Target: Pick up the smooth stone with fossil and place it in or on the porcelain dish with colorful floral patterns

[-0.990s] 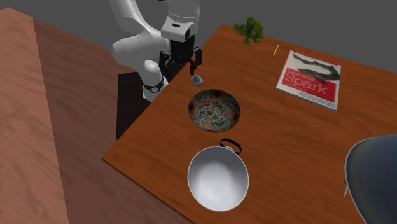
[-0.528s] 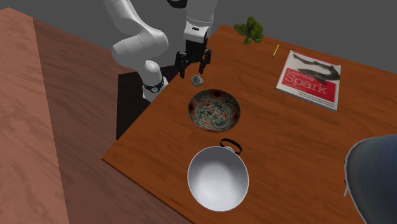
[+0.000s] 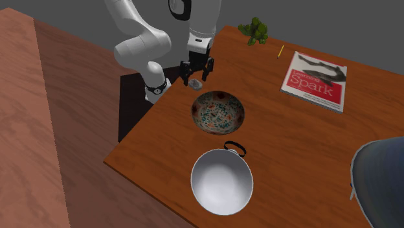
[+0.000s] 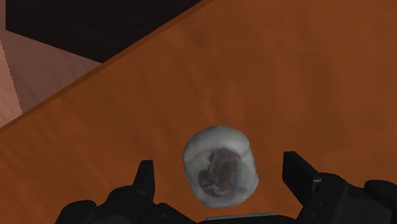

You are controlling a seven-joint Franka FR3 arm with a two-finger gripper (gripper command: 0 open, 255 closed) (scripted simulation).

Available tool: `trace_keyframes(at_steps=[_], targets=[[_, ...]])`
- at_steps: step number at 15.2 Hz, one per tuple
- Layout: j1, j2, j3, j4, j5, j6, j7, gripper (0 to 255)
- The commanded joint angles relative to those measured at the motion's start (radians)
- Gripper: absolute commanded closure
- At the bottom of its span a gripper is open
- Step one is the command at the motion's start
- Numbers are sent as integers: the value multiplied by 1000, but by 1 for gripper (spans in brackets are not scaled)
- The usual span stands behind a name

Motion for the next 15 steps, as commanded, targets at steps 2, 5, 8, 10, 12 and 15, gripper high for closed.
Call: trace_keyframes(at_steps=[2,5,8,10,12,15], targets=[[-5,7,2,-6,-3,8,-2,0],[-5,7,2,-6,-3,8,-2,0],[-5,7,2,-6,-3,8,-2,255],[-5,7,2,-6,-3,8,-2,255],[-5,7,2,-6,-3,8,-2,255],[-5,7,2,-6,-3,8,-2,255]])
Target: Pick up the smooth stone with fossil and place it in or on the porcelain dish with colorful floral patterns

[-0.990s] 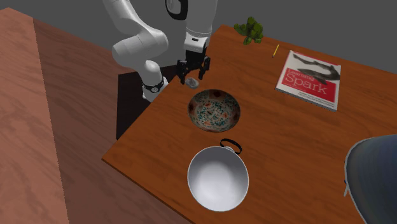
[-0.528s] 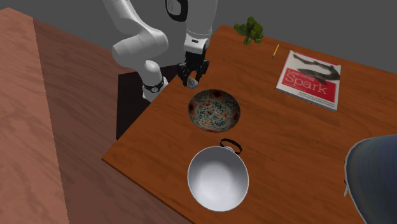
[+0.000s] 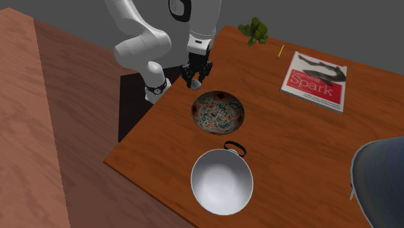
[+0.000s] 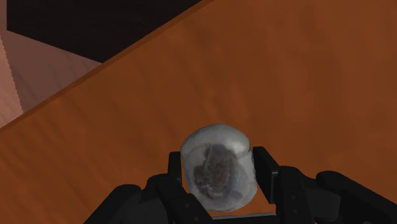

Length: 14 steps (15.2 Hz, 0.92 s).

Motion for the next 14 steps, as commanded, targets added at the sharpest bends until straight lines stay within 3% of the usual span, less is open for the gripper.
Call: trace_keyframes(at_steps=[1,14], targets=[[0,0,0,0,0,0,0,255],[-31,-14,-68,160,-59,-168,-33,255]])
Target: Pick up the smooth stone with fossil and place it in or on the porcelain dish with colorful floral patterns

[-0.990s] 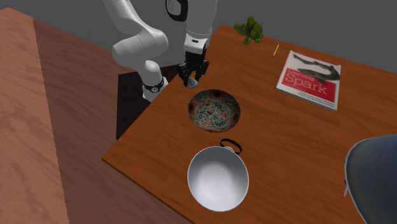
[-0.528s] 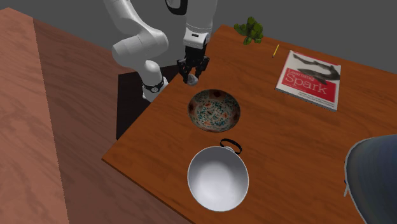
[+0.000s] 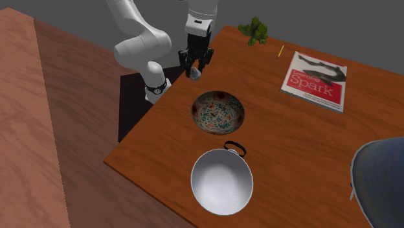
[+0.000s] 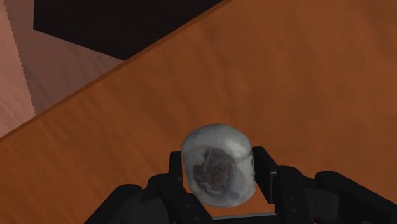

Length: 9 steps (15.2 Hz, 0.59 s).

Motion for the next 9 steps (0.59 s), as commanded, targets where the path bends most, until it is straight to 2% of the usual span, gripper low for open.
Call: trace_keyframes(at_steps=[1,9], targets=[[-5,1,-10,29,-9,-28,-5,255],[-25,17,-42,141,-39,-120,-22,255]])
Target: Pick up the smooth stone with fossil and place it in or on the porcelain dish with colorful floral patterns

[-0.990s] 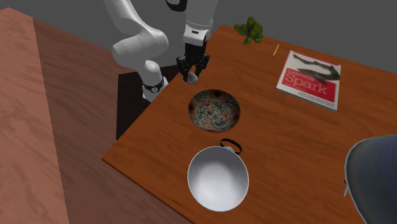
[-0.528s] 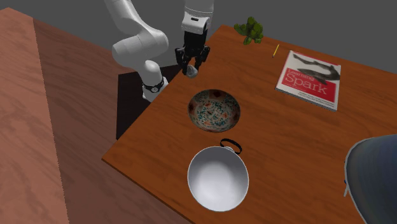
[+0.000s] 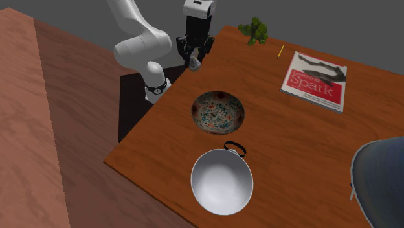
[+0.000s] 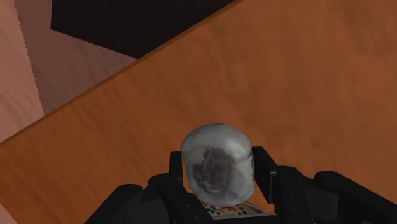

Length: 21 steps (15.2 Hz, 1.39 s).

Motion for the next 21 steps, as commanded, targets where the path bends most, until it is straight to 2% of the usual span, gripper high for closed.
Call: trace_keyframes(at_steps=[1,8,14,15,21], targets=[[-4,6,-5,26,-6,-20,-3,255],[-127,282,22,162,-69,133,-19,255],[-224,526,66,327,-147,208,-1,255],[-233,553,72,348,-157,213,3,255],[-230,560,83,274,-157,292,21,255]])
